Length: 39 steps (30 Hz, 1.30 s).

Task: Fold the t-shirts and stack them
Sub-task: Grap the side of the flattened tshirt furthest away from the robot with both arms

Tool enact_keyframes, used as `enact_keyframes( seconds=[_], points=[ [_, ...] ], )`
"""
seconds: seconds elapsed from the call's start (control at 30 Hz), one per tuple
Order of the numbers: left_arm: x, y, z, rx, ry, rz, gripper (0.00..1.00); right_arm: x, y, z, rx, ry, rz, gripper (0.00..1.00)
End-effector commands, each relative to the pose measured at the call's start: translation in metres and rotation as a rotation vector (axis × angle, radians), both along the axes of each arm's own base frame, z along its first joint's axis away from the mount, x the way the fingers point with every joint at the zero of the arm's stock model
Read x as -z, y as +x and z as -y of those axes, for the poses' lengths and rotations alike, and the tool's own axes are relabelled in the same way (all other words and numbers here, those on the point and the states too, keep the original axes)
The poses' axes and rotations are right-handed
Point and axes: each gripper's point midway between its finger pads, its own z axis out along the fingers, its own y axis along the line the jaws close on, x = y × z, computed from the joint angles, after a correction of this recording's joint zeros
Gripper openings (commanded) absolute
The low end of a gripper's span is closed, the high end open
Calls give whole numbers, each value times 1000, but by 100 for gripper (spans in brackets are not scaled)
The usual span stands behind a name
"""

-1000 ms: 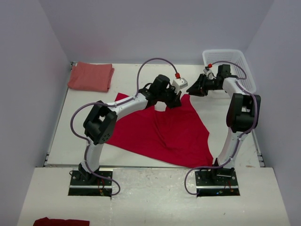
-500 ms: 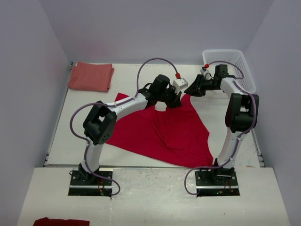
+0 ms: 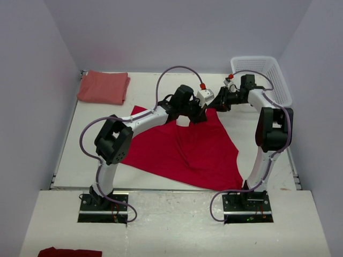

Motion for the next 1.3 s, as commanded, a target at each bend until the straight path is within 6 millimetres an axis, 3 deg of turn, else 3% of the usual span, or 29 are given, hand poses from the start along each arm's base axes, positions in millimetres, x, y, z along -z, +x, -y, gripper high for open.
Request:
enact_keyframes(
  seconds=[0.0,0.17,0.6,0.97,1.27],
  points=[
    [-17,0,5,26,-32,53,0,-28,-5,-2,-19,4,77,29],
    [-9,2,6,25,-18,47,0,-34,-6,-2,-20,-1,92,38],
    [-1,11,-2,5,0,37,0,-38,-9,-2,-27,2,104,40],
    [-8,21,-8,-9,-13,44,0,-30,-13,0,-20,-25,94,38],
    [-6,26,-10,-13,-14,38,0,-28,-15,0,-18,-29,89,26]
  ],
)
